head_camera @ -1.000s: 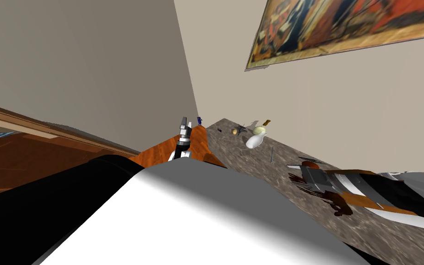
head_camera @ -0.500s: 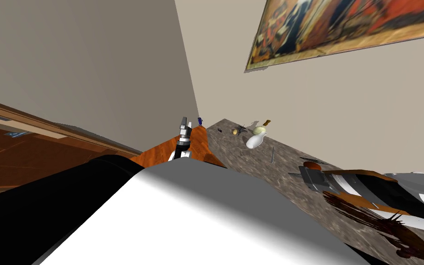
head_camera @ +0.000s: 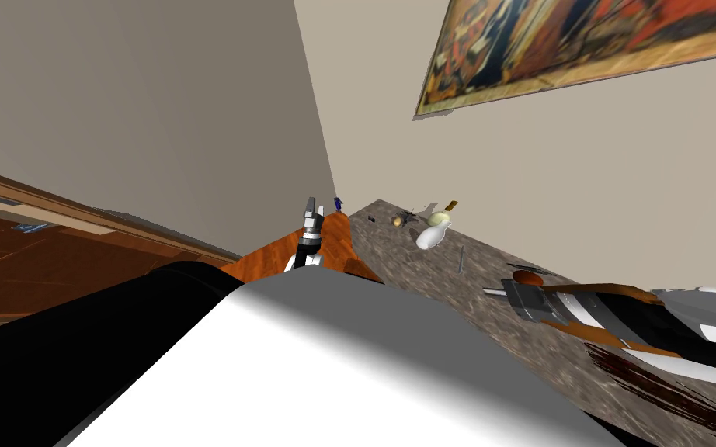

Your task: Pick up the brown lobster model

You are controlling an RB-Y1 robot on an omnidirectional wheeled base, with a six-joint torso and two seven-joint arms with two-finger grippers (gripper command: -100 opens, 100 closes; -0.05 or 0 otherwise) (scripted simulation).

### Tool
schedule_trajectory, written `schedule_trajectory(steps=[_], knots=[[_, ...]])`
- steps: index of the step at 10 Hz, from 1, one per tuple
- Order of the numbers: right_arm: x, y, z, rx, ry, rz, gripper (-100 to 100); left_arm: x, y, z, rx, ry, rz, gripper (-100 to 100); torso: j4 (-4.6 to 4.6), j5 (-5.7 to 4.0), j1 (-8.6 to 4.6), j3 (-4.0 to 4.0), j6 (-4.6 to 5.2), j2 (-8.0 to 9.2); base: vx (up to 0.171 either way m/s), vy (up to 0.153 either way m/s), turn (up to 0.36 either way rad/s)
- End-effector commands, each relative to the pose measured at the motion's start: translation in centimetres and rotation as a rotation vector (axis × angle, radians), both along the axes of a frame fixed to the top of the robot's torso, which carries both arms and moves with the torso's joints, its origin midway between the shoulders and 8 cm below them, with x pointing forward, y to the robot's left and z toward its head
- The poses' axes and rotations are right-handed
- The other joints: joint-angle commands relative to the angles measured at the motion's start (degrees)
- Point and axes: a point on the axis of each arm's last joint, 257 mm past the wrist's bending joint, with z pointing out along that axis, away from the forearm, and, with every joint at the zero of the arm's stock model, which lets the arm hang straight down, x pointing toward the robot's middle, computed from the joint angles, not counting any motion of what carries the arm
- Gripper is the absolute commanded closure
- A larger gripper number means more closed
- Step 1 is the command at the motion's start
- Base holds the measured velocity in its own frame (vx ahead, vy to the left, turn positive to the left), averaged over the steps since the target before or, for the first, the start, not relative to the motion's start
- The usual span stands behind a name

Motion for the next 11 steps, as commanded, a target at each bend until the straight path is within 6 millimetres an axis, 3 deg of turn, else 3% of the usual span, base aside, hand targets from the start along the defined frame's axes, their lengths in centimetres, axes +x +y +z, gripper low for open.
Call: schedule_trajectory(steps=[1, 6, 11], knots=[[0.3, 1.0, -0.5, 0.05, -0.004, -0.006, -100, 0.0, 0.0, 0.0, 0.0, 0.0, 0.0, 0, 0.0, 0.0, 0.0, 0.0, 0.0, 0.0, -0.182, 0.111, -0.04], [2.3, 3.1, 0.0, 0.182, -0.045, -0.044, -100, 0.0, 0.0, 0.0, 0.0, 0.0, 0.0, 0, 0.12, 0.05, 0.06, 0.25, 0.02, 0.39, -0.185, 0.089, 0.012], [5.2, 2.1, 2.7, 0.271, -0.139, -0.122, -100, 0.0, 0.0, 0.0, 0.0, 0.0, 0.0, 0, 0.16, 0.01, -0.12, 0.35, 0.03, 0.53, -0.219, 0.037, 0.067]])
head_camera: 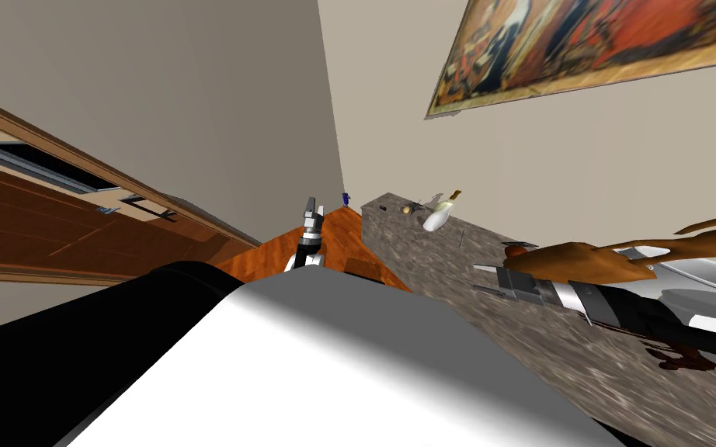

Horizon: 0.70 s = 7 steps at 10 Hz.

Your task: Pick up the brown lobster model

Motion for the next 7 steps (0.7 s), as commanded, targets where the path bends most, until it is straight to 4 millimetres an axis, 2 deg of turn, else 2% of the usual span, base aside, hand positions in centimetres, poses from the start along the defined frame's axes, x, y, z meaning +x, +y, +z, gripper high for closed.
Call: schedule_trajectory(steps=[1, 2, 3, 6, 7], knots=[[0.8, -0.9, 1.2, 0.02, -0.034, -0.032, -100, 0.0, 0.0, 0.0, 0.0, 0.0, 0.0, 0, 0.0, 0.0, 0.0, 0.0, 0.0, 0.0, -0.19, 0.012, 0.127], [1.3, -1.5, 2.1, 0.027, -0.056, -0.052, -100, 0.0, 0.0, 0.0, 0.0, 0.0, 0.0, 0, -0.01, -0.01, -0.06, -0.02, 0.0, -0.05, -0.209, -0.001, 0.15], [1.3, -2.0, 2.1, 0.019, -0.058, -0.062, -100, 0.0, 0.0, 0.0, 0.0, 0.0, 0.0, 0, 0.0, -0.02, -0.11, -0.01, 0.0, -0.01, -0.142, -0.025, 0.03], [2.2, -3.8, 3.9, 0.021, -0.1, -0.11, -100, 0.0, 0.0, 0.0, 0.0, 0.0, 0.0, 0, -0.09, -0.08, -0.33, -0.24, 0.02, -0.44, -0.095, -0.045, 0.07], [2.1, -4.3, 4.0, 0.014, -0.102, -0.118, -100, 0.0, 0.0, 0.0, 0.0, 0.0, 0.0, 0, -0.11, -0.09, -0.35, -0.27, -0.01, -0.46, -0.083, -0.032, 0.055]])
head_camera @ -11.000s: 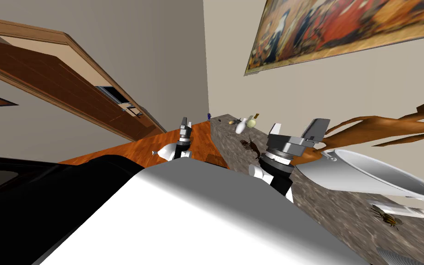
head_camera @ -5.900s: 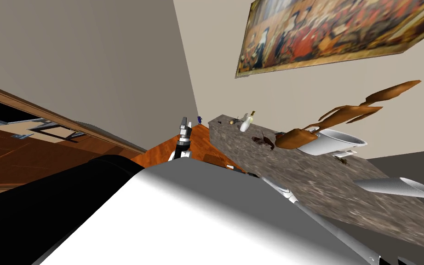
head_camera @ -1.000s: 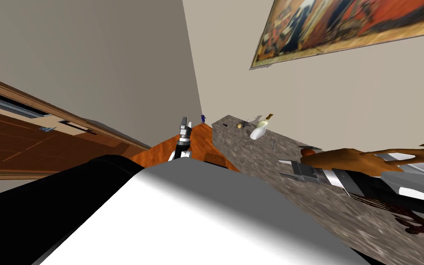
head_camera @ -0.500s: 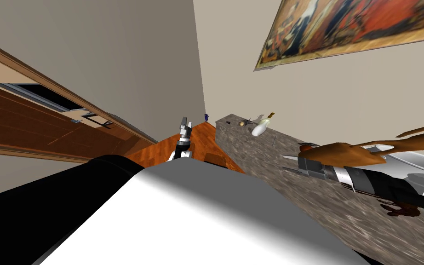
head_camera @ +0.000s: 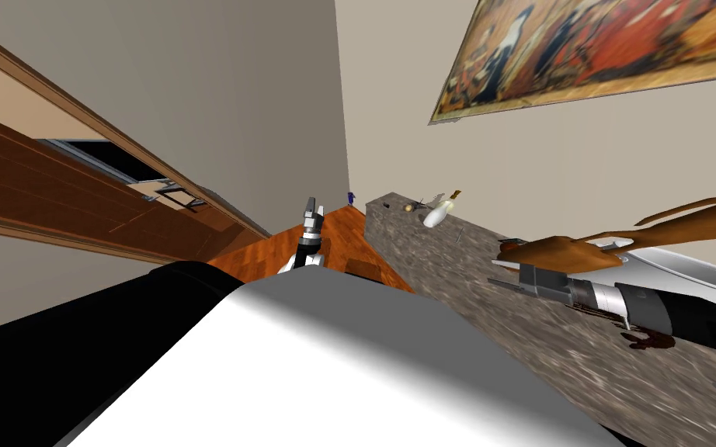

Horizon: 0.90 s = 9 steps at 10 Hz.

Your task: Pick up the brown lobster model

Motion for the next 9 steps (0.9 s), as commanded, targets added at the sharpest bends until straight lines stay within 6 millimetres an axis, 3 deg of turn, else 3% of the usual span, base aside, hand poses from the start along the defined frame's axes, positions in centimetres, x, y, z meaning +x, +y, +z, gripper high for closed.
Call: schedule_trajectory(steps=[1, 4, 6, 9], knots=[[0.3, -1.6, 1.1, -0.01, -0.023, -0.038, -100, 0.0, 0.0, 0.0, 0.0, 0.0, 0.0, 0, 0.0, 0.0, 0.0, 0.0, 0.0, 0.0, -0.086, -0.042, 0.086], [0.5, -3.8, 2.9, -0.025, -0.055, -0.088, -100, 0.0, 0.0, 0.0, 0.0, 0.0, 0.0, 0, 0.03, -0.04, -0.16, 0.07, 0.01, 0.12, -0.126, -0.072, 0.11], [0.4, -4.4, 3.1, -0.035, -0.057, -0.102, -100, 0.0, 0.0, 0.0, 0.0, 0.0, 0.0, 0, 0.01, -0.02, -0.07, 0.02, 0.01, 0.01, -0.047, -0.033, 0.025], [-0.2, -8.7, 5.8, -0.087, -0.092, -0.198, -100, 0.0, 0.0, 0.0, 0.0, 0.0, 0.0, 0, 0.0, -0.05, -0.28, 0.01, -0.03, 0.05, -0.112, -0.099, 0.182]])
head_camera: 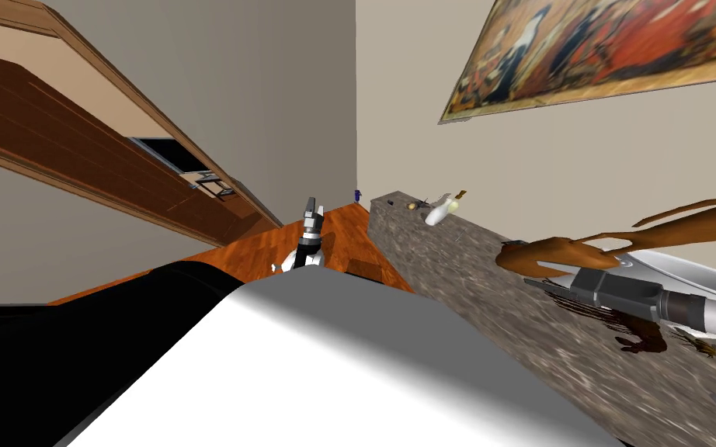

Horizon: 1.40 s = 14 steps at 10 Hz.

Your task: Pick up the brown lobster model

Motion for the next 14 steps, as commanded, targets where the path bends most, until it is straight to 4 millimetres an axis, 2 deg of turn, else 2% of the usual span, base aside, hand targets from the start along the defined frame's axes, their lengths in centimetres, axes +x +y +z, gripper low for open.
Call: schedule_trajectory(steps=[1, 2, 3, 4, 5, 7, 8, 9, 10, 12, 14], knots=[[-0.1, -1.3, 0.7, -0.017, -0.01, -0.025, -100, 0.0, 0.0, 0.0, 0.0, 0.0, 0.0, 0, 0.0, 0.0, 0.0, 0.0, 0.0, 0.0, -0.116, -0.099, 0.065], [-0.5, -2.7, 1.5, -0.036, -0.016, -0.057, -100, 0.0, 0.0, 0.0, 0.0, 0.0, 0.0, 0, -0.01, -0.02, 0.04, -0.04, 0.05, -0.08, -0.08, -0.118, 0.102], [-0.5, -2.7, 1.5, -0.036, -0.016, -0.057, -100, 0.0, 0.0, 0.0, 0.0, 0.0, 0.0, 0, -0.04, -0.01, -0.02, -0.1, 0.02, -0.19, -0.058, -0.1, 0.084], [-1.5, -4.9, 2.9, -0.07, -0.021, -0.11, -100, 0.0, 0.0, 0.0, 0.0, 0.0, 0.0, 0, -0.06, -0.01, 0.04, -0.15, 0.04, -0.28, -0.125, -0.16, 0.272], [-1.3, -4.5, 2.7, -0.062, -0.019, -0.098, -100, 0.0, 0.0, 0.0, 0.0, 0.0, 0.0, 0, -0.04, -0.01, -0.13, -0.09, -0.03, -0.14, -0.133, -0.187, 0.217], [-2.2, -6.5, 3.6, -0.095, -0.021, -0.148, -100, 0.0, 0.0, 0.0, 0.0, 0.0, 0.0, 0, -0.05, -0.05, -0.02, -0.15, 0.06, -0.29, -0.057, -0.08, 0.07], [-2.2, -6.5, 3.6, -0.095, -0.021, -0.148, -100, 0.0, 0.0, 0.0, 0.0, 0.0, 0.0, 0, -0.08, 0.0, 0.09, -0.2, 0.01, -0.36, -0.036, -0.068, 0.101], [-2.9, -7.7, 4.0, -0.114, -0.017, -0.177, -100, 0.0, 0.0, 0.0, 0.0, 0.0, 0.0, 0, -0.1, 0.01, 0.15, -0.25, 0.02, -0.44, -0.046, -0.085, 0.207], [-2.8, -7.5, 4.0, -0.111, -0.017, -0.173, -100, 0.0, 0.0, 0.0, 0.0, 0.0, 0.0, 0, -0.11, 0.02, 0.11, -0.26, -0.02, -0.45, -0.047, -0.095, 0.096], [-4.6, -9.9, 4.6, -0.153, 0.001, -0.234, -100, 0.0, 0.0, 0.0, 0.0, 0.0, 0.0, 0, -0.1, -0.03, -0.04, -0.24, 0.0, -0.41, -0.082, -0.135, 0.206], [-3.8, -9.7, 5.2, -0.15, -0.021, -0.228, -100, 0.0, 0.0, 0.0, 0.0, 0.0, 0.0, 0, -0.08, -0.04, -0.03, -0.22, 0.04, -0.4, -0.04, -0.074, 0.06]])
